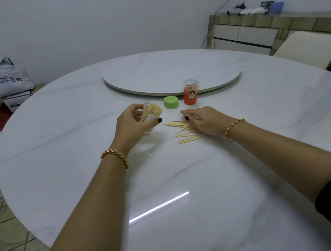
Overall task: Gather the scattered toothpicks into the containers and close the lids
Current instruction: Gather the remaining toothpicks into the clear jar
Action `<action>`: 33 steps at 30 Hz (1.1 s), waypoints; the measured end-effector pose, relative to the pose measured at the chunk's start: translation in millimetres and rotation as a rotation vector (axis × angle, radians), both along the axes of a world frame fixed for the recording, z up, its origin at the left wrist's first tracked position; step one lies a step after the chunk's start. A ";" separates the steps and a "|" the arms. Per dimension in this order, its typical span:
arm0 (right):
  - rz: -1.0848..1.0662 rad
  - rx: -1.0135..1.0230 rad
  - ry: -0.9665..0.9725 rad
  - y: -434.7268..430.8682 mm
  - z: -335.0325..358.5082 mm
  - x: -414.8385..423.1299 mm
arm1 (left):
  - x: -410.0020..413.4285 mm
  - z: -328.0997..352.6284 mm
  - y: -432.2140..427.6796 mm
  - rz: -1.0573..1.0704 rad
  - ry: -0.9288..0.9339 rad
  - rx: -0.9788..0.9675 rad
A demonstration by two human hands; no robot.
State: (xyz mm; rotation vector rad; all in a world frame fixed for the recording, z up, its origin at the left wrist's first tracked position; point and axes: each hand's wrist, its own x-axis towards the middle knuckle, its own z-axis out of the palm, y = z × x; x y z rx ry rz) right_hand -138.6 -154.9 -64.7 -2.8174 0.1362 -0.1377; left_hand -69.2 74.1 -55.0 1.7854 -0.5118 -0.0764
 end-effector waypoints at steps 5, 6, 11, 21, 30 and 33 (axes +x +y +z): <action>0.065 -0.097 -0.009 -8.1 2.1 2.6 | -1.3 -2.5 -3.5 -0.019 -0.009 0.015; 0.058 -0.094 -0.025 -8.5 1.8 1.5 | -1.6 -2.8 -4.2 -0.024 -0.015 0.022; 0.058 -0.048 -0.117 -6.2 -4.6 -7.7 | -5.6 -2.4 -7.6 -0.048 -0.036 0.039; -0.089 0.002 -0.371 9.1 -20.3 -8.9 | -15.1 -0.7 -12.5 -0.077 -0.049 0.062; -0.130 0.052 -0.463 8.0 -27.8 -14.4 | -21.0 -1.3 -18.6 -0.085 -0.087 0.101; -0.138 0.074 -0.494 7.3 -27.8 -15.6 | -21.1 -2.0 -19.9 -0.084 -0.104 0.116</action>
